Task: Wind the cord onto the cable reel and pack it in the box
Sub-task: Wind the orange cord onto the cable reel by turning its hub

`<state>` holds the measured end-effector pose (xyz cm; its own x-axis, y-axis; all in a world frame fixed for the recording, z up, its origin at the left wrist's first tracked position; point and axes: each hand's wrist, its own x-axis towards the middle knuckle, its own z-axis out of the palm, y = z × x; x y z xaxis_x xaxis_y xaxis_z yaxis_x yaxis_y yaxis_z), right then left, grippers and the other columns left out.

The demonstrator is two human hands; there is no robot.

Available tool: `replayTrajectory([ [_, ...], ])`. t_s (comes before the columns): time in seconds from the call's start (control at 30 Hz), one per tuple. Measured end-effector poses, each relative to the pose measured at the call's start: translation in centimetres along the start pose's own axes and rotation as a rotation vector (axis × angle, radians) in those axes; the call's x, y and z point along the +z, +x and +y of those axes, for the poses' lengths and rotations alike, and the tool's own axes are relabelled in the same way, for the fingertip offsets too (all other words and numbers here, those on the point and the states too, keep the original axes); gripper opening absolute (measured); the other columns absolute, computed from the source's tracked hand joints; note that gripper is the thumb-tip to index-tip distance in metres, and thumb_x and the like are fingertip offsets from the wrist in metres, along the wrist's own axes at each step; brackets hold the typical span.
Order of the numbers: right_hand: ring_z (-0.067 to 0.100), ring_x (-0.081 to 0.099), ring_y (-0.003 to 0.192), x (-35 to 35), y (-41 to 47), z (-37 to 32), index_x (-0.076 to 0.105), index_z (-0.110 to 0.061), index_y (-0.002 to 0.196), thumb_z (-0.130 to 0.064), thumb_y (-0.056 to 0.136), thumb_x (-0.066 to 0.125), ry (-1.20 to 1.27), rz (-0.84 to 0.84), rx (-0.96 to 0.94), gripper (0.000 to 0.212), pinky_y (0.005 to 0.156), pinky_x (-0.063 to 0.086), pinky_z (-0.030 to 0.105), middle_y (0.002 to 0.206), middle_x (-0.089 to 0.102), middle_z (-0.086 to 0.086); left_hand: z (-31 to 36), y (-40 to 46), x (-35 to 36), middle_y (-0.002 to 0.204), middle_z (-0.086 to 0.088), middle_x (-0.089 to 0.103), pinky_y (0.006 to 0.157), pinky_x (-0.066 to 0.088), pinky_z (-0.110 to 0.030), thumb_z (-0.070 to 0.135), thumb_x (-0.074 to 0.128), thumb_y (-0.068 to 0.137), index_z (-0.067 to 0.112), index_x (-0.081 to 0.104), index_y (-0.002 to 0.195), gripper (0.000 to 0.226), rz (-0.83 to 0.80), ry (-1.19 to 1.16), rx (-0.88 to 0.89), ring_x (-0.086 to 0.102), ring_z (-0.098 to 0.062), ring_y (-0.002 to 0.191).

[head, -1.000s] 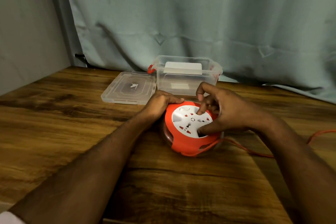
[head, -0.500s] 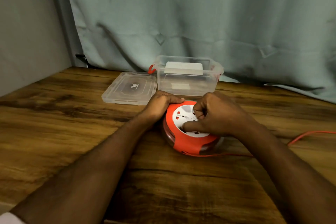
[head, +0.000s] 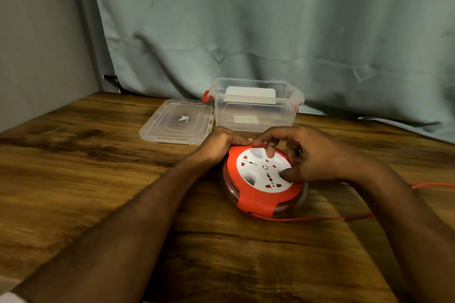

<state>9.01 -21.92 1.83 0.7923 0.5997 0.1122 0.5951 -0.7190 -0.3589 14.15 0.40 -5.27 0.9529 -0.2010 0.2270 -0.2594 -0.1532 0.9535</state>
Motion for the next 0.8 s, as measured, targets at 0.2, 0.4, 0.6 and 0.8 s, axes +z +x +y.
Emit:
replayTrajectory([
  [0.2, -0.001, 0.058, 0.061, -0.2, -0.3, 0.1, 0.041, -0.061, 0.142, -0.018, 0.068, 0.089, -0.009, 0.000, 0.003, 0.097, 0.051, 0.046, 0.018, 0.099, 0.064, -0.028, 0.0, 0.0, 0.2, 0.104, -0.019, 0.077, 0.093, 0.058, -0.041, 0.007, 0.069, 0.087, -0.005, 0.076, 0.104, 0.022, -0.022, -0.066, -0.024, 0.074, -0.035, 0.098],
  [0.4, 0.001, 0.058, 0.064, -0.3, -0.5, -0.8, 0.032, -0.063, 0.148, -0.019, 0.068, 0.090, -0.036, 0.011, -0.006, 0.108, 0.058, 0.054, 0.027, 0.116, 0.065, -0.028, 0.5, -0.3, 0.1, 0.094, -0.014, 0.079, 0.078, 0.059, -0.032, 0.007, 0.066, 0.090, 0.000, 0.078, 0.099, 0.017, -0.026, -0.048, -0.017, 0.076, -0.022, 0.080],
  [0.6, -0.008, 0.063, 0.074, 0.2, -0.5, -1.1, 0.023, -0.067, 0.147, -0.007, 0.071, 0.086, 0.041, -0.046, -0.046, 0.115, 0.066, 0.057, 0.025, 0.115, 0.069, -0.020, 0.5, -0.4, -0.1, 0.096, -0.012, 0.079, 0.086, 0.060, -0.039, 0.013, 0.067, 0.089, 0.007, 0.080, 0.099, 0.017, -0.075, -0.019, -0.030, 0.076, -0.030, 0.090],
  [0.8, 0.012, 0.067, 0.085, 0.6, -0.8, -1.8, 0.036, -0.060, 0.128, -0.038, 0.063, 0.094, 0.022, 0.028, 0.011, 0.090, 0.072, 0.062, 0.044, 0.088, 0.066, -0.006, 0.7, -0.6, 0.0, 0.094, -0.019, 0.078, 0.087, 0.059, -0.042, 0.012, 0.070, 0.086, -0.001, 0.078, 0.098, 0.020, 0.000, -0.088, -0.060, 0.075, -0.034, 0.089],
])
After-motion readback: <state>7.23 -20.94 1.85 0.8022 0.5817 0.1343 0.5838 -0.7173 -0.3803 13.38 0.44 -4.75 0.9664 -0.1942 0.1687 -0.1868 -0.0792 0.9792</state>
